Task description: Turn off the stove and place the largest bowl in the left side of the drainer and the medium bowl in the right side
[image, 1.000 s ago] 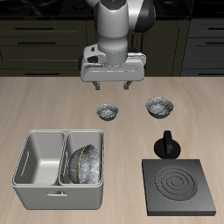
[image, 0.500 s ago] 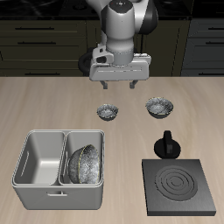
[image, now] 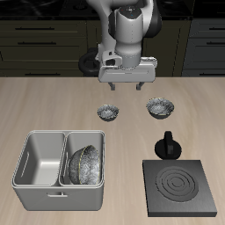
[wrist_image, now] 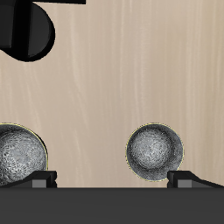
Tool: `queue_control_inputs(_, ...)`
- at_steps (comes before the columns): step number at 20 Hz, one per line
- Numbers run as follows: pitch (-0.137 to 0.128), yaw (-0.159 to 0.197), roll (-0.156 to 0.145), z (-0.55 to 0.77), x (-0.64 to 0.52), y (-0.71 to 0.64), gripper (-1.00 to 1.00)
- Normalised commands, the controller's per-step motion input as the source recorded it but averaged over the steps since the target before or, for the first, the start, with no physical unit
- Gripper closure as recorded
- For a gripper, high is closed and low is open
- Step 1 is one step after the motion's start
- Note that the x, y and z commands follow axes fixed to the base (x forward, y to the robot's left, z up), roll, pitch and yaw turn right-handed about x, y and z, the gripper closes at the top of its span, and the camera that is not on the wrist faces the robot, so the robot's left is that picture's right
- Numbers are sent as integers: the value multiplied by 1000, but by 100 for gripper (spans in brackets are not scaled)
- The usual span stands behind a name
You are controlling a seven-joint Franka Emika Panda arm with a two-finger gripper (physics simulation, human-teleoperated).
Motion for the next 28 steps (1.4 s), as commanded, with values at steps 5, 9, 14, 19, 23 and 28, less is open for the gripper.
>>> queue_control_inputs(5,5,-24,2,-119,-232,214,-100)
queue_control_inputs(9,28,-20,50,-140,-171,360,-100)
queue_control_inputs(14,-4,-9,26,-55,17,188,-100)
queue_control_inputs(19,2,-4,42,-28,5,213,-100)
queue_control_inputs(23,23,-31,2,-122,-26,190,-100)
queue_control_inputs(28,10,-1,14,-113,-111,268,-100)
